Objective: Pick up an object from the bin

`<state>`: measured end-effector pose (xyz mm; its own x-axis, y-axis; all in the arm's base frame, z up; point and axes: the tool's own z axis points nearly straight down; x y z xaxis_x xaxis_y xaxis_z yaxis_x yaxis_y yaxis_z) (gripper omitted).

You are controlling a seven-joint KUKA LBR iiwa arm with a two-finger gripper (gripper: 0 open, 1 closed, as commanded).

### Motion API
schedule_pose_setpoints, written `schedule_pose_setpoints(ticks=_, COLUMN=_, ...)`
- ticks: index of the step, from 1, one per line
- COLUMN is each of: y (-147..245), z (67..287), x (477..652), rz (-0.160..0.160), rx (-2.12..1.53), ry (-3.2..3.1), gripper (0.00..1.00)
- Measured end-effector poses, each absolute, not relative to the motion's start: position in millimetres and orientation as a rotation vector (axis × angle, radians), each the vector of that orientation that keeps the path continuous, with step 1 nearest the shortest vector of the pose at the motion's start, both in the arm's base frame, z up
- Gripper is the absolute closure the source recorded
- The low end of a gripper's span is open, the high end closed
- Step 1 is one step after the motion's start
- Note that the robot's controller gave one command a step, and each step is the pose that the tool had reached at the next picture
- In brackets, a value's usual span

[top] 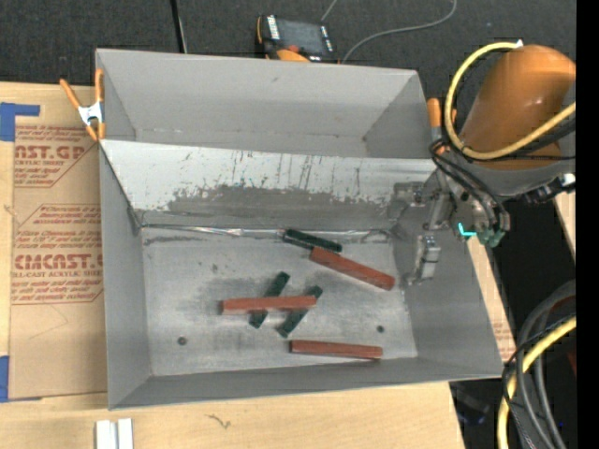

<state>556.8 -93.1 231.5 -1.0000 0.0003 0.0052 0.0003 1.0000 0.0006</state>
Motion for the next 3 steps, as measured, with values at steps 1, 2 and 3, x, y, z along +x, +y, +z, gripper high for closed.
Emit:
schedule_pose_setpoints(ticks=1, y=-101.0, z=109.4, x=567.0, rz=-0.002, rx=-0.305, ry=-3.122, gripper=0.0)
schedule_pose_setpoints(ticks=2, y=-86.2, z=67.5, x=575.9, rz=-0.002, rx=-0.464, ry=-3.105, gripper=0.0)
schedule_pose_setpoints(ticks=3, y=-87.1, z=70.0, x=576.5, rz=0.0, rx=-0.464, ry=-3.107, gripper=1.0)
